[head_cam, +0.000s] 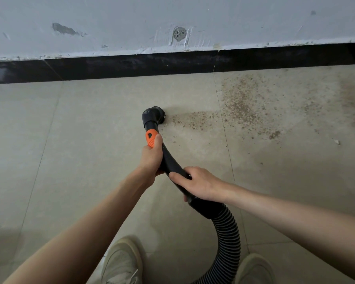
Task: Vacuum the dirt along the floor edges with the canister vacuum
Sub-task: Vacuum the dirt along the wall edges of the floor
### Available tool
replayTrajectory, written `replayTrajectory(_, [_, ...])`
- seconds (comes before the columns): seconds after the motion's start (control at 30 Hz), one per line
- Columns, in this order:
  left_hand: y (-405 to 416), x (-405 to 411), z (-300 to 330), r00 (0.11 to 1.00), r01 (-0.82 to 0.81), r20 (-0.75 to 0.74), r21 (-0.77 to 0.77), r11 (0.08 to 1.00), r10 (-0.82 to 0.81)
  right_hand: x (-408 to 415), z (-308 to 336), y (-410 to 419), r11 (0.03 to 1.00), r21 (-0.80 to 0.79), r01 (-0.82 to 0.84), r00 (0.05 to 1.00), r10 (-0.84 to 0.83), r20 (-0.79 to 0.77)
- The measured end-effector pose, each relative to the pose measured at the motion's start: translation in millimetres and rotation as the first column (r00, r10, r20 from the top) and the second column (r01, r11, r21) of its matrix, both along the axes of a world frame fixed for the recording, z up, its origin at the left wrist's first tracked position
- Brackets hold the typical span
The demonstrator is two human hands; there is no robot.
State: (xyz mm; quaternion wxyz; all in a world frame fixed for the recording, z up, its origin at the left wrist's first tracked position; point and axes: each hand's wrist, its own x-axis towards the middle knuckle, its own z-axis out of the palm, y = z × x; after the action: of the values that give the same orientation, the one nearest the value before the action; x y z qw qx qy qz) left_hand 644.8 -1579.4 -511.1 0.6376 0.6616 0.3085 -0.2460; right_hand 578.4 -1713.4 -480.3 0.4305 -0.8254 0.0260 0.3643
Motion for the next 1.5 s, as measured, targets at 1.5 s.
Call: replayTrajectory(1.5, [-30.4, 66.8, 4.2, 0.985, 0.136, 0.075, 0.19, 0.972, -0.153, 52.6, -13.3, -9.0, 0.991, -0.002, 0.131, 0.991, -0.131, 0.031])
